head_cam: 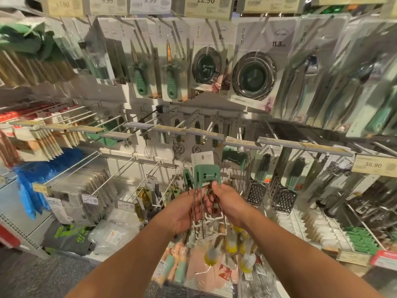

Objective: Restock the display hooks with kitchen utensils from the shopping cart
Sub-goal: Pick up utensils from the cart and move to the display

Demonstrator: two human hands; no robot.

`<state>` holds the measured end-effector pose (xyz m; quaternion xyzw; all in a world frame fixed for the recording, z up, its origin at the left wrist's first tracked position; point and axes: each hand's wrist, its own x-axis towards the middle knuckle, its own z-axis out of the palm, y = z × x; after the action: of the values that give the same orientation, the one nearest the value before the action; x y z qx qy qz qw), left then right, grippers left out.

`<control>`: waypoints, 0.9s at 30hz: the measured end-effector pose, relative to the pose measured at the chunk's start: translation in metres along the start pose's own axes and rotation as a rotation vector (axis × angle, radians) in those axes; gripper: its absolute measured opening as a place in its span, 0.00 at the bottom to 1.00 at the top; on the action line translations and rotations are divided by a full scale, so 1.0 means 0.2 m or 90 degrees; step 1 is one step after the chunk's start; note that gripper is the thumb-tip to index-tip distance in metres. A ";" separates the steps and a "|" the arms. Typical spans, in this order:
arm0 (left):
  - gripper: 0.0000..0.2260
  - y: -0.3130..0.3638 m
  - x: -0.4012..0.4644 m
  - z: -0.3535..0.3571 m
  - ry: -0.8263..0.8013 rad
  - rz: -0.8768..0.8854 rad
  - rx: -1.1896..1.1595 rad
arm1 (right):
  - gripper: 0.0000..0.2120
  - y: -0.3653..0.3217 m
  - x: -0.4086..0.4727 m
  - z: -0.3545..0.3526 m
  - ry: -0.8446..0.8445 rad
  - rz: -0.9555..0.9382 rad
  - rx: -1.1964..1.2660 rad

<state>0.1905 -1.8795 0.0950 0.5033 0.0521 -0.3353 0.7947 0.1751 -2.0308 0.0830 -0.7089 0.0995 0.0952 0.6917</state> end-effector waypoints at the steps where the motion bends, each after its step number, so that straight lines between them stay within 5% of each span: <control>1: 0.06 0.00 0.00 0.00 -0.001 -0.003 -0.002 | 0.22 0.00 -0.01 -0.01 -0.016 0.008 -0.012; 6: 0.07 0.00 0.03 -0.05 0.065 0.048 -0.018 | 0.24 0.05 -0.03 -0.07 -0.021 0.024 -0.091; 13: 0.07 0.01 0.03 -0.13 0.129 0.102 0.122 | 0.14 0.05 -0.07 -0.16 0.023 0.004 0.092; 16: 0.06 0.01 0.04 -0.12 0.131 0.111 0.139 | 0.20 0.07 -0.06 -0.19 0.029 -0.050 0.107; 27: 0.06 -0.04 0.10 -0.02 0.099 0.135 0.118 | 0.12 0.06 -0.11 -0.23 0.119 -0.191 0.058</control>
<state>0.2026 -1.8888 0.0783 0.6017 0.0290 -0.2127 0.7693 0.1509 -2.0775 0.0786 -0.6892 0.0610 -0.0802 0.7175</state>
